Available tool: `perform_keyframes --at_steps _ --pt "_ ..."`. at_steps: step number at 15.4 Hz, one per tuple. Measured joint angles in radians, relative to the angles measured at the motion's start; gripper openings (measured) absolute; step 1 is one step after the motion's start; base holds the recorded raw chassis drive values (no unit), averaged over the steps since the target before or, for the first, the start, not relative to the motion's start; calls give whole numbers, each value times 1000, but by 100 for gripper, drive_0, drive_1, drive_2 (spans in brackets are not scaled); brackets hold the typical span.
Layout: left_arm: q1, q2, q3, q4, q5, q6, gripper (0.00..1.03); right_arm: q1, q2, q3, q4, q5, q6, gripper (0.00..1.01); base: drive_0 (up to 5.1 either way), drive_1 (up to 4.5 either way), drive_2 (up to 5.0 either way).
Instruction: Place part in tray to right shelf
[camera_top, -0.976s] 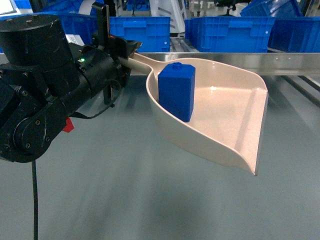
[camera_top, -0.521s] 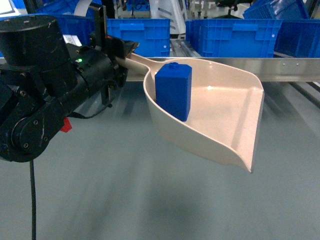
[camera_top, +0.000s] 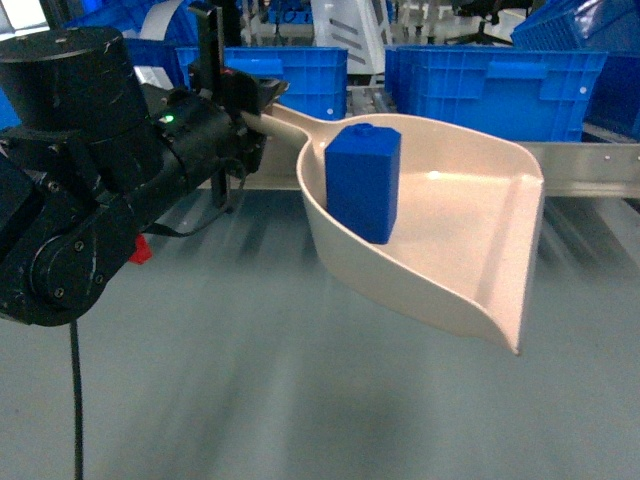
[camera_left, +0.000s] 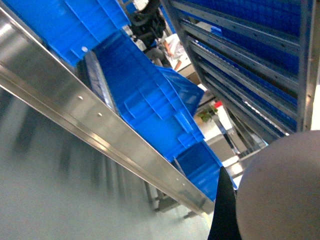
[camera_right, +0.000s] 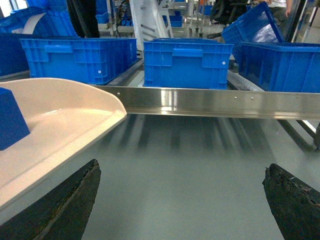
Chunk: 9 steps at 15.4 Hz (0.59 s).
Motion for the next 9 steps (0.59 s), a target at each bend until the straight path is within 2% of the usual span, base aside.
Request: perform_keyframes --at_steps 2,8,9 --pt "19 0 0 -6 -13 1 13 0 0 0 1 0 0 98 -22 373 -418" --pt "0 0 0 -6 -1 0 13 0 0 0 0 0 0 98 -4 389 -397" --pt "2 0 0 -6 -3 0 13 0 0 0 -2 0 0 98 273 250 -486"
